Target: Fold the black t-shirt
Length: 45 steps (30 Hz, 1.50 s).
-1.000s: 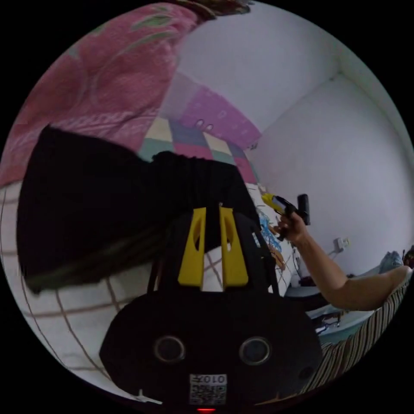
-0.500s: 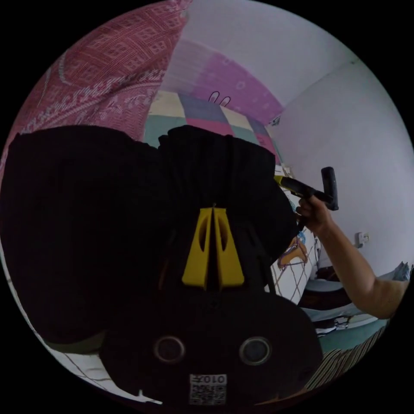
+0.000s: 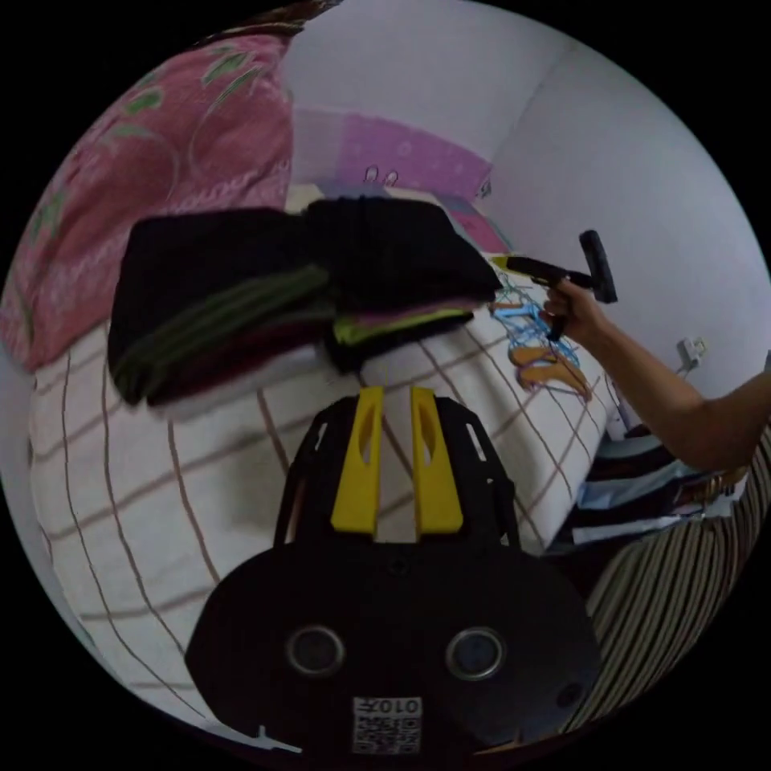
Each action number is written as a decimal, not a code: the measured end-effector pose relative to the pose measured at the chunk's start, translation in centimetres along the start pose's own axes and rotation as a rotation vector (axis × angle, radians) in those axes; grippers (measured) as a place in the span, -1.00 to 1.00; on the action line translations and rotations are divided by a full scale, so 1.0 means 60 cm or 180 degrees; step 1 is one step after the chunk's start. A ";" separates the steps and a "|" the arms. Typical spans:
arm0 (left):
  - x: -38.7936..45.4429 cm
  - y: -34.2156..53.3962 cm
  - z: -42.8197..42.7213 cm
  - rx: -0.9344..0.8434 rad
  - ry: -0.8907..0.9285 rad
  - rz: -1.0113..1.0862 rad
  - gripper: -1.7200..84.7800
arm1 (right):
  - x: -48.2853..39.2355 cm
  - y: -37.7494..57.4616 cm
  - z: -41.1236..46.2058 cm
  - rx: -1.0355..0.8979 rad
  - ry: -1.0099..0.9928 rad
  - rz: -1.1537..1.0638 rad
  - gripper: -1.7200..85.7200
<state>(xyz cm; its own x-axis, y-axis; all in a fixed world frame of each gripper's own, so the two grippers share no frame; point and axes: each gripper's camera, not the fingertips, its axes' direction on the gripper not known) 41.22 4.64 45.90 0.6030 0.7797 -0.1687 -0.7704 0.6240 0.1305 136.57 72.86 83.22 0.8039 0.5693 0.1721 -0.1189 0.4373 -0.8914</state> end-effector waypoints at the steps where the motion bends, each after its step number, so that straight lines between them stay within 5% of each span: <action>1: 0.015 0.039 -0.021 -0.0029 0.0036 -0.0092 -0.86 | -0.022 0.042 -0.005 0.0040 0.0001 0.0127 -0.77; 7: 0.104 0.190 -0.169 0.0259 -0.0280 -0.0129 -0.90 | -0.167 0.292 -0.104 0.0636 0.0438 0.0265 -0.79; 15: 0.258 0.342 -0.298 0.0565 -0.0633 0.0092 -0.96 | -0.438 0.707 -0.194 0.0293 0.1288 -0.0507 -0.80; 27: 0.532 0.535 -0.412 0.0882 -0.1390 0.1279 -0.97 | -0.692 1.272 -0.324 0.0922 0.1779 -0.0313 -0.85; 36: 0.623 0.704 -0.472 0.1409 -0.1012 0.1584 -0.97 | -0.888 1.675 -0.418 0.1119 0.2213 -0.0465 -0.80; 45: 0.649 0.862 -0.500 0.1515 0.0323 0.1897 -0.96 | -1.048 2.135 -0.456 0.1180 0.2260 0.0222 -0.82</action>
<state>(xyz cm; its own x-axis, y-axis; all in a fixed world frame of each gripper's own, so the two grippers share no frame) 18.64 65.76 16.79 0.0743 0.9970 -0.0238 -0.7732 0.0726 0.6300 86.70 74.03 -53.28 0.9514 0.0796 -0.2975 -0.2679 0.6906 -0.6718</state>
